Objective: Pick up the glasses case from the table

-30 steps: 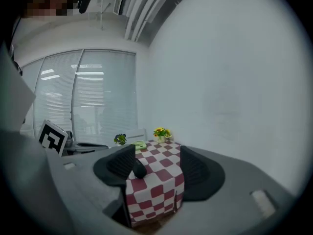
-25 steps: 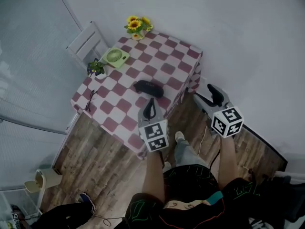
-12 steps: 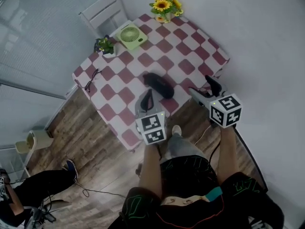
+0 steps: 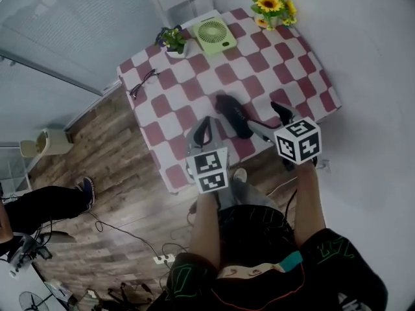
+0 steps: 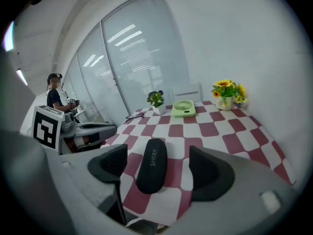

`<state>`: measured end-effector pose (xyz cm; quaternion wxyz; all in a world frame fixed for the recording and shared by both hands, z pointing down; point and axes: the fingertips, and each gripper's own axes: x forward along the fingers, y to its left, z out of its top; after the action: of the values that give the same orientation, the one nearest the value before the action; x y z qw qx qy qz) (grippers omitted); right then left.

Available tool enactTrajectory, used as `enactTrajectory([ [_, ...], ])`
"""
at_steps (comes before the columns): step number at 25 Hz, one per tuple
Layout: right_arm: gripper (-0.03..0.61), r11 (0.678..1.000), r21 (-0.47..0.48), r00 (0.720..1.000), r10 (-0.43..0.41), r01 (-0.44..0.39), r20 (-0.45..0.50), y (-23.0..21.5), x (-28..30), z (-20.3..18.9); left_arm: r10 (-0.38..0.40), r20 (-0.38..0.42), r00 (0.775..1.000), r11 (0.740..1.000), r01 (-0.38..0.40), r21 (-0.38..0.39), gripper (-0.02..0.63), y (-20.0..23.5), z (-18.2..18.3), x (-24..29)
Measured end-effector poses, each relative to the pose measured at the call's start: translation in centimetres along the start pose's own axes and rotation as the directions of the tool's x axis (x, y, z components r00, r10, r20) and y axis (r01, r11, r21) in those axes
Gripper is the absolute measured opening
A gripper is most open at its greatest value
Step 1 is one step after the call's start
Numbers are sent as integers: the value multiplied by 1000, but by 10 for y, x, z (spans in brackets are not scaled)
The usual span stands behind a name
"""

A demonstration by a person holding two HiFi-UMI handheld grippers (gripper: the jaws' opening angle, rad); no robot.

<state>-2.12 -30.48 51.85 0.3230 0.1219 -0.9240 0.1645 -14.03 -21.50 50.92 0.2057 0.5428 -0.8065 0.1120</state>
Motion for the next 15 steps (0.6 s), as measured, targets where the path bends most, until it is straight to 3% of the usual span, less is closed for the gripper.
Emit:
enactTrajectory([
  [7, 388, 998, -39, 986, 46, -53, -158, 5, 59, -3, 24, -38, 999, 998, -26, -57, 9, 24, -17, 28],
  [15, 388, 991, -66, 935, 87, -117, -344, 14, 112, -22, 53, -98, 994, 990, -65, -123, 9, 54, -40, 47],
])
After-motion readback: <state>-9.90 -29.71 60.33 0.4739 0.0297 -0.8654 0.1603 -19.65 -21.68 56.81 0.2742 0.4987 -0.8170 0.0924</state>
